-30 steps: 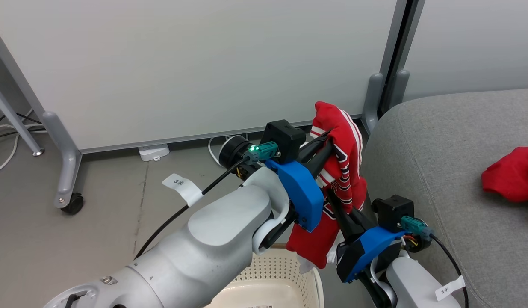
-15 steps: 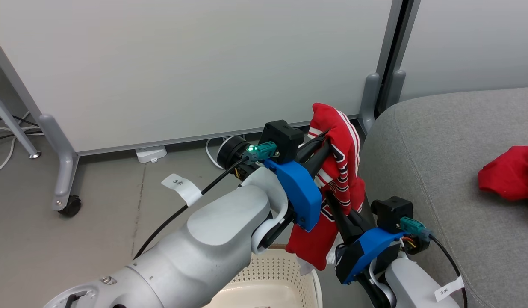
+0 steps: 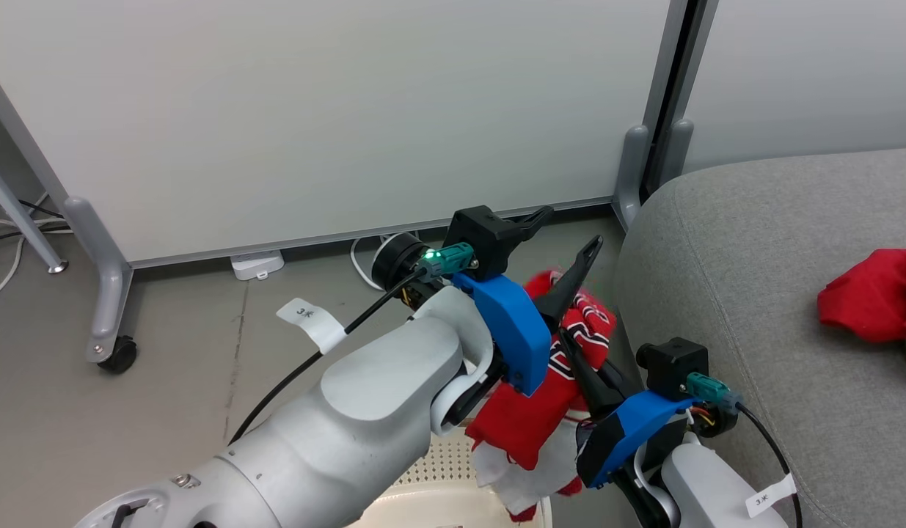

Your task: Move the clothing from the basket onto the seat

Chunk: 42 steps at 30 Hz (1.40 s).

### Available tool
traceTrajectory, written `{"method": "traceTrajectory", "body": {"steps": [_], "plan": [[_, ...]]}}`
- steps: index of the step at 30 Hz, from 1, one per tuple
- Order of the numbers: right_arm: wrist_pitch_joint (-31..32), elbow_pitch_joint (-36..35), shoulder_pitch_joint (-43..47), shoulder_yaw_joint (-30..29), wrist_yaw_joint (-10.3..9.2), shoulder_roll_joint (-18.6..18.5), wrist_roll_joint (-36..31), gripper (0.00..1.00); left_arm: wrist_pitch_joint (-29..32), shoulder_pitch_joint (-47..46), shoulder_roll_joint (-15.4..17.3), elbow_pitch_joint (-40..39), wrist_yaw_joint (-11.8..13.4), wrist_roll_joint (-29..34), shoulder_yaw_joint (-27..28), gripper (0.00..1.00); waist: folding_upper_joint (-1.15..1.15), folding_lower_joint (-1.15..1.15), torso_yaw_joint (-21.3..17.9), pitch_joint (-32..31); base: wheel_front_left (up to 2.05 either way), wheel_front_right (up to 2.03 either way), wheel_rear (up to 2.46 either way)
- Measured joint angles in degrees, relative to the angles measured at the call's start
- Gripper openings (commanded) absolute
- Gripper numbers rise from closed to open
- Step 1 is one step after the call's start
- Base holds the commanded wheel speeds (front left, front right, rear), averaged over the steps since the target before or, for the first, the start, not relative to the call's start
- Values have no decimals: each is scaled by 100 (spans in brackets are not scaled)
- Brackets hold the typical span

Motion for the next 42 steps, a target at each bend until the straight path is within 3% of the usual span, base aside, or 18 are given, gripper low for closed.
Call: {"method": "traceTrajectory", "body": {"steps": [17,29,34,42], "plan": [[0,4,1,-165,0,0,-69,0,-234,385,4,148,45,191,189,100,0,0,57,24,0,0,0],[0,-100,53,-371,0,0,-188,0,-244,1866,485,-1105,-8,1814,1797,100,0,0,146,82,0,0,0],[0,-120,58,-371,0,-1,-188,0,-244,2715,690,-1712,-42,2715,2735,100,0,0,97,108,0,0,0],[-1,-130,76,-383,0,-1,-232,0,-244,3556,746,-1986,-222,3442,3620,100,0,-1,54,103,0,0,0]]}}
